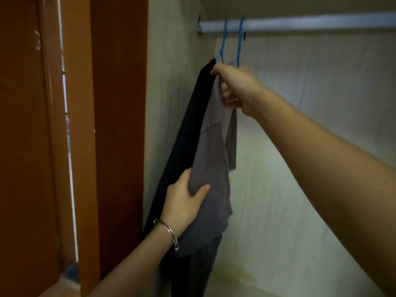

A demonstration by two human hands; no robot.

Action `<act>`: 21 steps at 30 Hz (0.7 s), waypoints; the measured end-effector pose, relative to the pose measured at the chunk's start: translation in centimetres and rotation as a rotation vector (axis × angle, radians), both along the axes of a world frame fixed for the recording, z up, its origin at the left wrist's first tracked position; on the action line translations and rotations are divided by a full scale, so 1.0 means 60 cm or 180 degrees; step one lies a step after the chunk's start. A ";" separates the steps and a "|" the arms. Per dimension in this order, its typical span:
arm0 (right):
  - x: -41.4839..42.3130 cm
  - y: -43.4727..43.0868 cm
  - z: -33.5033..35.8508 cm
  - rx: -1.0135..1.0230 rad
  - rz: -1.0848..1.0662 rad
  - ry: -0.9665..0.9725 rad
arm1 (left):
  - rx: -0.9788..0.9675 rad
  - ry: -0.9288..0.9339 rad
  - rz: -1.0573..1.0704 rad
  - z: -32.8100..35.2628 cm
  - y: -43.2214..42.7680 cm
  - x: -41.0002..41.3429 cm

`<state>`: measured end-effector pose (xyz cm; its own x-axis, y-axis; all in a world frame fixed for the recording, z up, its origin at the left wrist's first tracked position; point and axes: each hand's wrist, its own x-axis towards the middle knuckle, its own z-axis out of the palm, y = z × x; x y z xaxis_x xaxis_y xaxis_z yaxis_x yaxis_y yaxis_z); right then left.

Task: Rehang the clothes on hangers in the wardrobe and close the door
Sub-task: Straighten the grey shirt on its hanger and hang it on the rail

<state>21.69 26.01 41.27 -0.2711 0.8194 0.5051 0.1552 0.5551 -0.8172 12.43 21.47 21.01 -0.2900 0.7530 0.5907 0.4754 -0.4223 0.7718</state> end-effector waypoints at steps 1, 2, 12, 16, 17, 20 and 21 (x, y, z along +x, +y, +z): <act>0.001 -0.005 -0.004 0.0069 0.0021 -0.0014 | -0.0010 0.0063 0.0083 -0.006 -0.004 -0.001; 0.003 -0.009 -0.006 0.0120 0.0059 -0.0037 | -0.0005 0.0100 0.0168 -0.009 -0.006 -0.001; 0.017 0.000 -0.062 0.0545 -0.0179 -0.0137 | -0.0480 0.0361 0.0584 -0.048 -0.021 0.008; 0.044 -0.012 -0.138 0.0821 -0.0360 -0.0638 | -0.0733 0.0397 0.0640 -0.104 -0.036 0.021; 0.051 -0.019 -0.166 0.0768 -0.0342 -0.0639 | -0.0823 0.0361 0.0657 -0.119 -0.042 0.022; 0.075 -0.040 -0.289 0.0371 -0.0123 -0.0586 | -0.1218 0.0280 0.0660 -0.171 -0.077 0.017; 0.085 -0.047 -0.339 0.0231 -0.0084 -0.0680 | -0.1338 0.0296 0.0656 -0.194 -0.092 0.012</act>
<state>26.80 23.16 20.94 -0.3573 0.7912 0.4963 0.3357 0.6047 -0.7223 13.18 15.96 9.38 -0.4189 0.8645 0.2777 0.5916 0.0278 0.8058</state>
